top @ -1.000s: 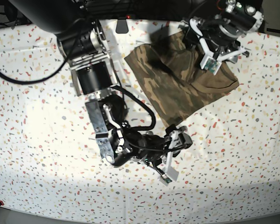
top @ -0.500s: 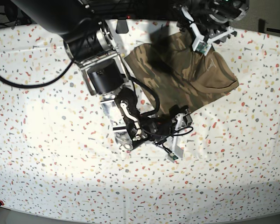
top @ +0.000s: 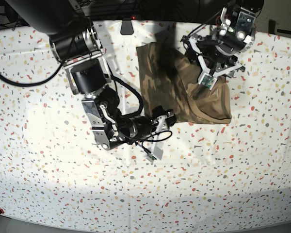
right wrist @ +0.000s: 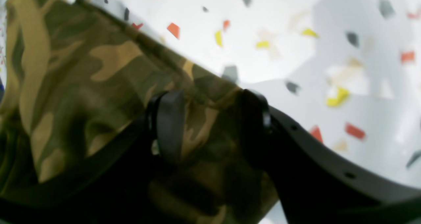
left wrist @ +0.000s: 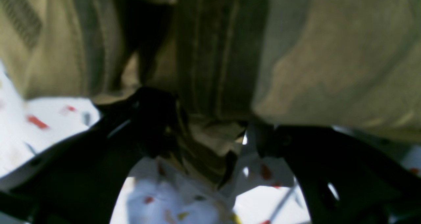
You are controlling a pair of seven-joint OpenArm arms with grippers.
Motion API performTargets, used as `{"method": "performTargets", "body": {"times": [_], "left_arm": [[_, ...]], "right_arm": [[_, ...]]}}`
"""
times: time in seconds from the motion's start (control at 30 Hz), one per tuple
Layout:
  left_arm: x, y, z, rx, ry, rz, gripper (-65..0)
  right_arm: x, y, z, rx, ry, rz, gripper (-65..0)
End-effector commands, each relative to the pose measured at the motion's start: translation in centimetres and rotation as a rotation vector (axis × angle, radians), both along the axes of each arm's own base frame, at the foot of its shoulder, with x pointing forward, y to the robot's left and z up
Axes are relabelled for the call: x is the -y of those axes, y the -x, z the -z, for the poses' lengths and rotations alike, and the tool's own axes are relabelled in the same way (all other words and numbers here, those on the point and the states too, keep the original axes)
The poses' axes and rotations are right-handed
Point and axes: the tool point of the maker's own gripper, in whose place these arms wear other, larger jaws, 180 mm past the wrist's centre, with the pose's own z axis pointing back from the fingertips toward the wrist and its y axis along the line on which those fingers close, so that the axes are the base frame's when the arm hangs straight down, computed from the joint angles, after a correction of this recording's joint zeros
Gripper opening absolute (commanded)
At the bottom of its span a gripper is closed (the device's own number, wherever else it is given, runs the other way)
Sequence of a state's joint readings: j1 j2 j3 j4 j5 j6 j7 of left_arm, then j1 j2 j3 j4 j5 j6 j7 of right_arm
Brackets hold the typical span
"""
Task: Fold the T-shirt properly
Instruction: 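Release the shirt with the right gripper and pull it back, then drag the folded shirt with the left gripper to square its edges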
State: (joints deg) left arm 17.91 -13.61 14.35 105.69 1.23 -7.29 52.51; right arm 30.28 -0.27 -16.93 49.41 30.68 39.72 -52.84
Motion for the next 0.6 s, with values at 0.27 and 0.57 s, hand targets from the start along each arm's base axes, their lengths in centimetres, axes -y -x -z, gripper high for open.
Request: {"method": "performTargets", "body": {"times": [0.27, 0.57], "left_arm": [[-2.4, -5.8, -3.2, 0.176, -0.093, -0.014, -25.5], [0.2, -8.1, -5.2, 0.234, 0.034, 0.036, -25.5]], "right_arm": [[4.1, 4.5, -1.0, -0.171, -0.071, -0.055, -35.9], [7.5, 10.4, -0.6, -0.206, -0.093, -0.086, -35.9]]}}
